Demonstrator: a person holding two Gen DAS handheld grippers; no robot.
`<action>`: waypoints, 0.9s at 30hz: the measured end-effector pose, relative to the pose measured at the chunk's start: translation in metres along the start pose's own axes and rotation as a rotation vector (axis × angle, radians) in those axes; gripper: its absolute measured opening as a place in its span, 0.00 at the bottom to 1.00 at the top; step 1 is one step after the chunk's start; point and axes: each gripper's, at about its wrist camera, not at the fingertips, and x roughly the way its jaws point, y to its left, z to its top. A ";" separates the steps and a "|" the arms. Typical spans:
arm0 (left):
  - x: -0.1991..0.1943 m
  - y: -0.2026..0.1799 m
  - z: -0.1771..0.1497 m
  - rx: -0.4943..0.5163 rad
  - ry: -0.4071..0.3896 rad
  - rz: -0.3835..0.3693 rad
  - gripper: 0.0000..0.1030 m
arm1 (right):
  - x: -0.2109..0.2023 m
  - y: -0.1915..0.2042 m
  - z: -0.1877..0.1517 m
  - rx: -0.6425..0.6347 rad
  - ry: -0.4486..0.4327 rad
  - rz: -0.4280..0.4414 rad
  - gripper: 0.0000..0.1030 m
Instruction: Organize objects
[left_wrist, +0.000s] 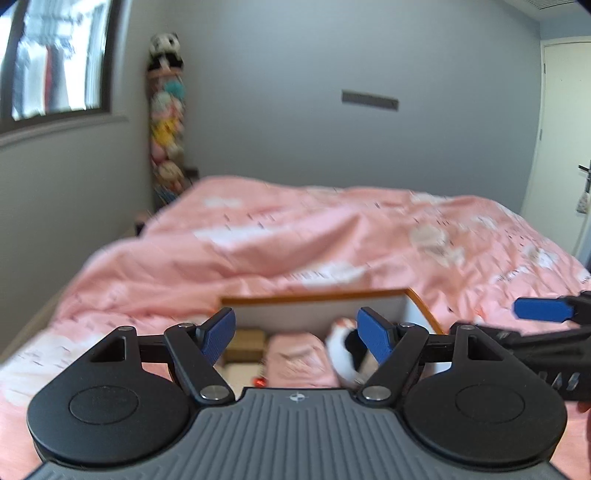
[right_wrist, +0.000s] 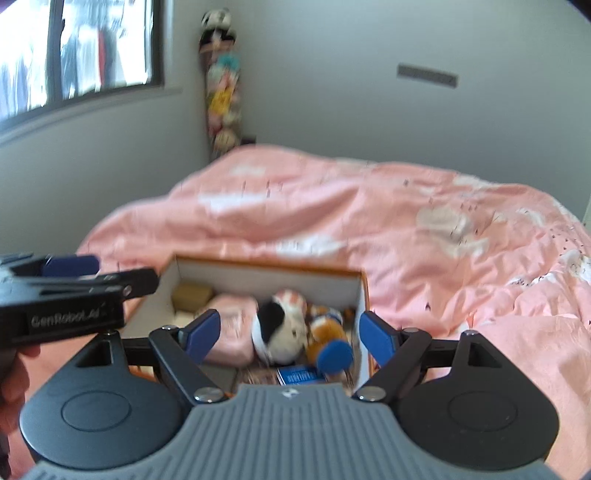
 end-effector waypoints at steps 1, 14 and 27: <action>-0.005 0.002 0.000 0.012 -0.017 0.017 0.85 | -0.004 0.003 0.000 0.012 -0.028 -0.005 0.81; -0.029 0.025 -0.035 0.007 -0.002 0.010 0.91 | -0.041 0.034 -0.026 0.096 -0.155 -0.020 0.88; -0.018 0.037 -0.064 -0.031 0.061 0.042 0.91 | -0.025 0.055 -0.064 0.023 -0.077 -0.040 0.91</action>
